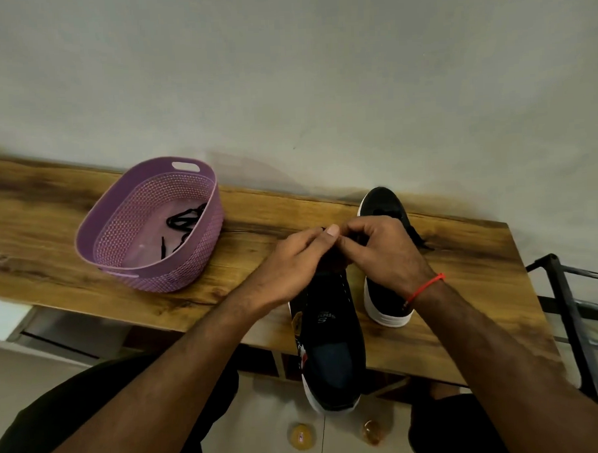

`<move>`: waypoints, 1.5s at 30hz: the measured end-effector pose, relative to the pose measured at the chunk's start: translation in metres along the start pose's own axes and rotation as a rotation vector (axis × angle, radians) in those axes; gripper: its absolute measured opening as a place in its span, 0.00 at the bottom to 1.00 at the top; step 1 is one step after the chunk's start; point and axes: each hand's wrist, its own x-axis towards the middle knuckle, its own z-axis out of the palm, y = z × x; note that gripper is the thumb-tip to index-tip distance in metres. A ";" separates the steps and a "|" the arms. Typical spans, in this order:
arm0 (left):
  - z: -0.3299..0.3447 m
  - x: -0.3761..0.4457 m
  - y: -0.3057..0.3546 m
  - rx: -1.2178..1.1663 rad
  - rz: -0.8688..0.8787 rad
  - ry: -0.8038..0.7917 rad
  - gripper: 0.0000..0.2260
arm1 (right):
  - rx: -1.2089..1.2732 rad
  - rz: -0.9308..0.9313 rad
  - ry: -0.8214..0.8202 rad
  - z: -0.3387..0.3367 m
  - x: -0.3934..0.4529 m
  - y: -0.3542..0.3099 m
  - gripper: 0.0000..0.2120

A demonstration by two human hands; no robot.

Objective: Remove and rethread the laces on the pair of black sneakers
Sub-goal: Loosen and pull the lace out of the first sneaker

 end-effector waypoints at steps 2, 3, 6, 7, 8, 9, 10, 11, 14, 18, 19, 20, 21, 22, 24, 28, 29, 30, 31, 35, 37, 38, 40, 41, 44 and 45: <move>-0.007 0.004 -0.001 -0.162 -0.040 -0.098 0.11 | 0.166 0.088 0.003 -0.001 0.003 -0.001 0.10; -0.009 0.006 -0.002 -0.134 -0.008 -0.103 0.09 | 0.259 0.124 -0.002 -0.003 0.003 -0.003 0.12; -0.009 0.009 -0.006 -0.091 0.001 -0.001 0.08 | 0.402 0.154 -0.002 -0.004 0.001 -0.009 0.15; -0.009 0.009 -0.006 -0.138 -0.015 0.041 0.08 | 0.413 0.150 0.022 -0.004 0.002 -0.009 0.14; -0.010 0.009 -0.005 -0.226 -0.023 0.057 0.08 | 0.441 0.156 0.046 -0.004 0.002 -0.008 0.13; -0.011 0.008 -0.002 -0.347 -0.027 0.043 0.09 | 0.497 0.182 0.045 -0.004 0.002 -0.006 0.14; -0.011 0.007 0.002 -0.486 -0.028 0.011 0.09 | 0.580 0.216 0.014 -0.005 0.002 -0.006 0.16; -0.012 0.006 0.005 -0.613 -0.031 -0.022 0.09 | 0.679 0.255 -0.041 -0.005 0.002 -0.006 0.18; -0.012 0.003 0.010 -0.787 -0.051 -0.073 0.11 | 0.995 0.355 -0.229 -0.003 -0.003 -0.014 0.18; -0.011 0.001 0.010 -0.787 -0.047 -0.118 0.10 | 1.081 0.385 -0.296 -0.003 -0.003 -0.016 0.09; -0.012 0.001 0.010 -0.773 -0.045 -0.113 0.10 | 1.074 0.409 -0.277 -0.004 -0.002 -0.015 0.08; -0.013 0.002 0.009 -0.756 -0.041 -0.111 0.11 | 1.062 0.429 -0.257 -0.004 -0.002 -0.013 0.10; -0.014 0.001 0.009 -0.744 -0.042 -0.117 0.11 | 1.045 0.440 -0.244 -0.004 -0.002 -0.012 0.11; -0.015 0.001 0.009 -0.738 -0.046 -0.122 0.11 | 1.025 0.436 -0.239 -0.004 -0.003 -0.011 0.10; -0.017 0.002 0.009 -0.723 -0.055 -0.125 0.11 | 0.974 0.407 -0.234 -0.004 -0.004 -0.011 0.09; -0.019 0.005 0.009 -0.672 -0.042 -0.066 0.10 | 0.866 0.364 -0.212 0.000 -0.001 -0.015 0.13; -0.017 0.005 0.010 -0.657 -0.042 -0.042 0.10 | 0.810 0.355 -0.199 0.002 0.000 -0.016 0.12; -0.015 0.006 0.009 -0.629 -0.043 -0.017 0.10 | 0.748 0.349 -0.179 0.002 0.001 -0.015 0.12; -0.014 0.005 0.010 -0.573 -0.033 0.004 0.09 | 0.694 0.345 -0.151 0.002 0.003 -0.014 0.11; -0.029 0.007 0.004 -0.011 0.052 0.191 0.07 | 0.456 0.253 -0.059 -0.003 0.004 -0.007 0.07; -0.036 0.007 0.003 -0.044 0.038 0.208 0.03 | 0.359 0.219 -0.072 -0.001 0.004 -0.006 0.06; -0.038 0.008 0.001 -0.061 0.016 0.211 0.02 | 0.362 0.229 -0.083 0.001 0.004 -0.007 0.05; -0.040 0.009 -0.003 -0.013 -0.024 0.257 0.02 | 0.372 0.272 -0.117 0.006 0.003 -0.007 0.05; -0.041 0.010 -0.006 0.007 -0.046 0.289 0.02 | 0.349 0.291 -0.131 0.009 0.002 -0.006 0.05; -0.043 0.015 -0.028 -0.115 -0.172 0.443 0.03 | 0.195 0.299 -0.100 0.011 0.001 -0.001 0.04; -0.041 0.015 -0.035 -0.218 -0.228 0.494 0.03 | 0.151 0.290 -0.089 0.009 0.001 -0.001 0.03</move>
